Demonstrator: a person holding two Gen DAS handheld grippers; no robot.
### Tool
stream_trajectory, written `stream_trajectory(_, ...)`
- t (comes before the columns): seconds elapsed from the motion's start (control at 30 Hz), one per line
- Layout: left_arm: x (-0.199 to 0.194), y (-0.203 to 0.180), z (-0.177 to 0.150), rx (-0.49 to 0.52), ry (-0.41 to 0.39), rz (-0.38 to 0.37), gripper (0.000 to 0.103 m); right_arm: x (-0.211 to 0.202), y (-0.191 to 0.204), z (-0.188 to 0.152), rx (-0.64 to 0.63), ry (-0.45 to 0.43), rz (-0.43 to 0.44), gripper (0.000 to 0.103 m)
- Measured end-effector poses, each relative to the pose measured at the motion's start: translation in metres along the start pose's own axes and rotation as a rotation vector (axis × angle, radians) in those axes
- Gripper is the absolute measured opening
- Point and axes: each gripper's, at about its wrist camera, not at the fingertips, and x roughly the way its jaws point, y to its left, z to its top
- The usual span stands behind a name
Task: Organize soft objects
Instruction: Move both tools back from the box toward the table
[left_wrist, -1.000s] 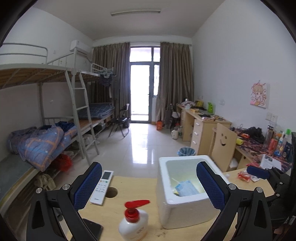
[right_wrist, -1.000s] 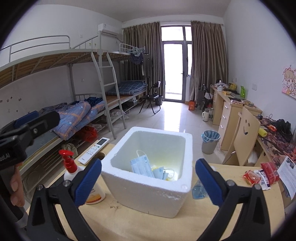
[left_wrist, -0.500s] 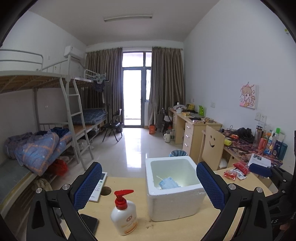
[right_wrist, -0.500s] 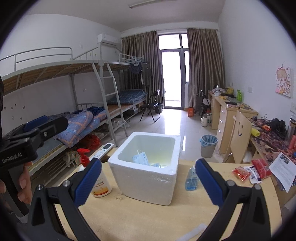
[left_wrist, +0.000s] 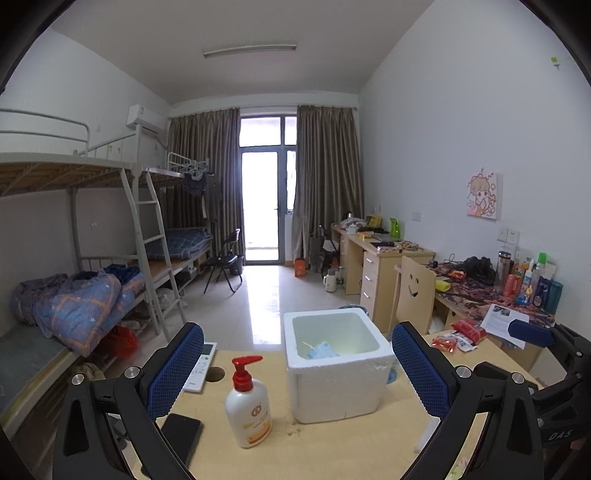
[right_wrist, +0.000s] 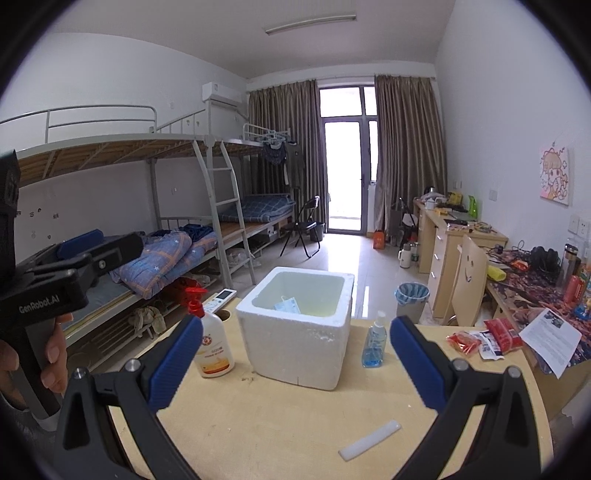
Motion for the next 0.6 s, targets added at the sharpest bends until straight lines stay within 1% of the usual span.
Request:
stream_trajectory(0.27,-0.030,-0.007,-0.013,0.012,-0.025,-0.036,0.102,-0.028,0.002,-0.016,-0.003,-0.023,-0.007,0.102)
stream_trajectory(0.5,-0.047,-0.013,-0.025,0.017,-0.037,-0.066,0.102,-0.048,0.004,-0.030,-0.018,-0.044,-0.022,0.103)
stream_trajectory(0.6,-0.055,-0.012,-0.036,0.019,-0.047,-0.081,0.102,-0.053,0.004,-0.039,-0.015,-0.051,-0.029,0.103)
